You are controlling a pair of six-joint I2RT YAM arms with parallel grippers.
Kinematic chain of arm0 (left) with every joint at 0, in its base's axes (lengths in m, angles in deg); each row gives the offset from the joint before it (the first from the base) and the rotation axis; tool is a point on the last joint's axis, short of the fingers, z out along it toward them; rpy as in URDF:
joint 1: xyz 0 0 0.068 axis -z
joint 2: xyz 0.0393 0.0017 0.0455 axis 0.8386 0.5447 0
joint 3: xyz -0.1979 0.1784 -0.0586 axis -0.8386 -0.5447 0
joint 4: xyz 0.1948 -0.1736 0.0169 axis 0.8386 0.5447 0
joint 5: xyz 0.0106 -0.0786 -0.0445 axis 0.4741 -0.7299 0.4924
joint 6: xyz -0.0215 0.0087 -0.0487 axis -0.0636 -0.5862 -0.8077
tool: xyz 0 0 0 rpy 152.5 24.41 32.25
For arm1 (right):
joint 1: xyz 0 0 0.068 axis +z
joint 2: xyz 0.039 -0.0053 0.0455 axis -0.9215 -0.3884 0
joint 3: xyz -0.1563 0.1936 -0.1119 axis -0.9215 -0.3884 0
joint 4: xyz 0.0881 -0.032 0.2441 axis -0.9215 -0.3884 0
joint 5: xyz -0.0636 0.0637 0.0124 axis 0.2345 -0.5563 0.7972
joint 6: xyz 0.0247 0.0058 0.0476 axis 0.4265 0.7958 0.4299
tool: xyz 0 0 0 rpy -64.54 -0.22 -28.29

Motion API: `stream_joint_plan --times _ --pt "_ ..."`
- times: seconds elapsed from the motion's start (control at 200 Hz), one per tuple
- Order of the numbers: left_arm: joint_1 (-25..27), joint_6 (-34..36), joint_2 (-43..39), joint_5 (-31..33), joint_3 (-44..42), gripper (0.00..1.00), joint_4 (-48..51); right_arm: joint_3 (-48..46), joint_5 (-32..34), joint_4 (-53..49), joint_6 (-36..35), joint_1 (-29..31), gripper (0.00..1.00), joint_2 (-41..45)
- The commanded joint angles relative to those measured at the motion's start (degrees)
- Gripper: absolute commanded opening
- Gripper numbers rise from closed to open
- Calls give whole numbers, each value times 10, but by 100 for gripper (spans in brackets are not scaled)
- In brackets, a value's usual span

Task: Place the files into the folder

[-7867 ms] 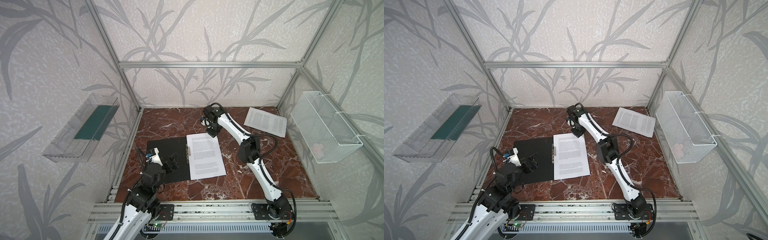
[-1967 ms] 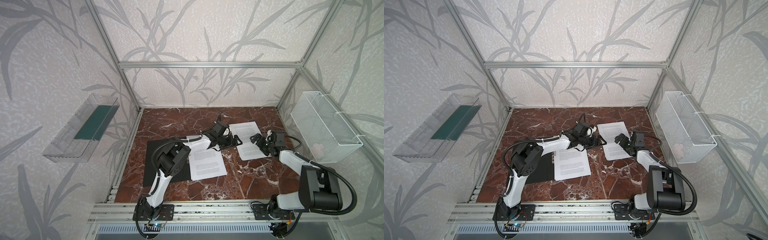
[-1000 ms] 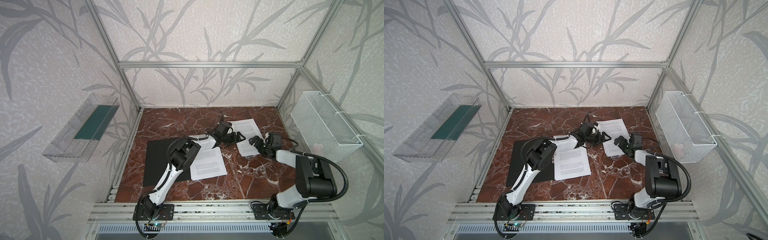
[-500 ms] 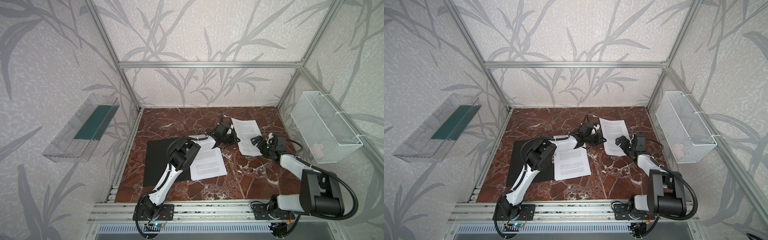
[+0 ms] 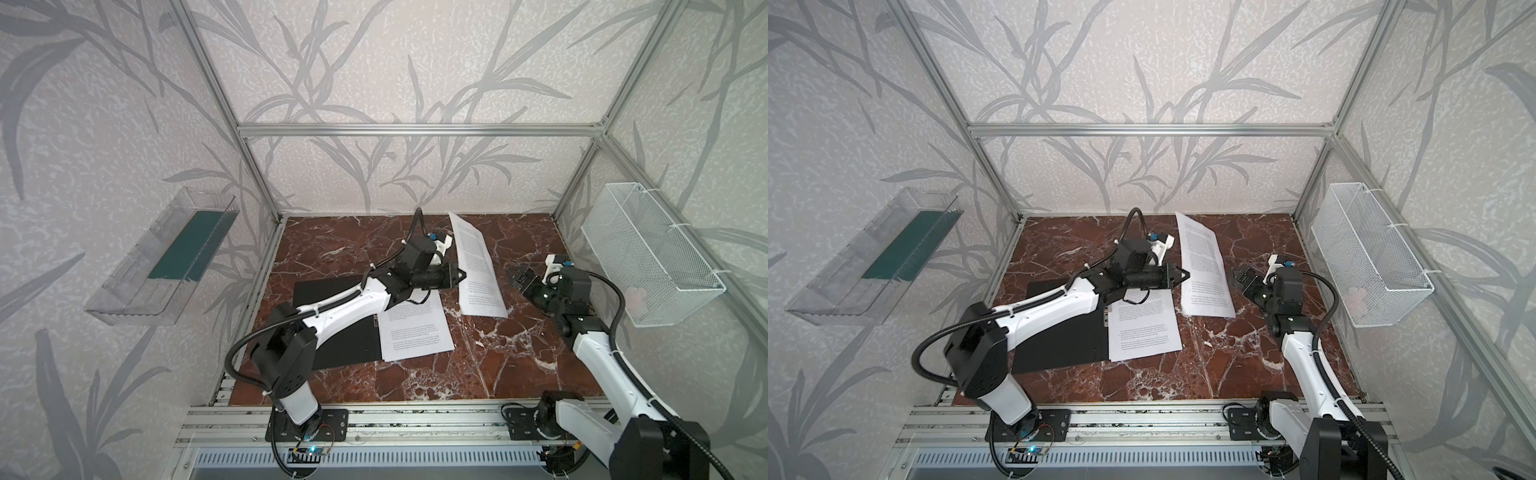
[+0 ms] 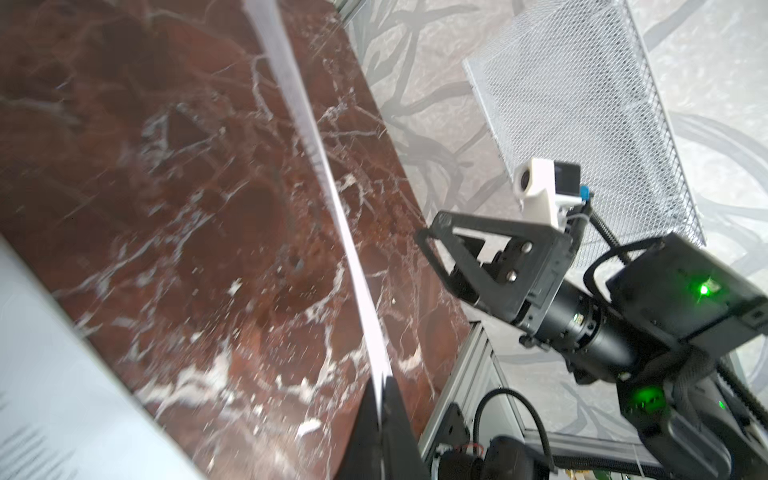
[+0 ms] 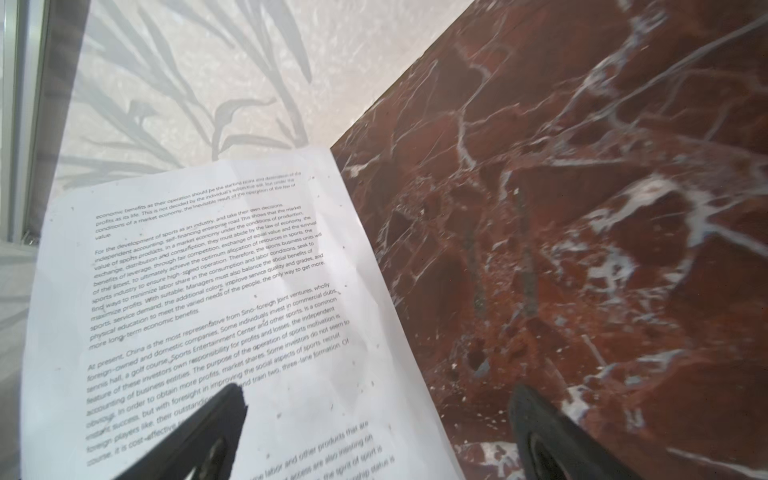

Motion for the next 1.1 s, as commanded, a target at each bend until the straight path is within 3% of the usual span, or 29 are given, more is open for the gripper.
stream_joint_plan --times 0.0,0.205,0.31,0.48,0.605,0.785,0.95,1.095 --pt "-43 -21 -83 14 -113 0 16 32 -5 -8 -47 63 99 -22" --pt "-152 -30 -310 50 -309 0 91 81 34 -32 -86 178 99 -66" --pt "-230 -21 -371 45 -363 0 136 111 47 -31 -99 239 99 -104" --pt "-280 3 -346 59 -392 0 163 162 41 -14 -109 323 99 -198" --pt "-281 34 -330 135 -397 0 190 194 14 3 -106 354 100 -273" --pt "-280 49 -295 177 -415 0 180 253 -13 1 -124 375 99 -359" --pt "-281 60 -251 152 -409 0 166 335 -49 -24 -147 383 97 -449" --pt "-281 53 -240 166 -408 0 174 416 -78 -57 -163 385 97 -529"
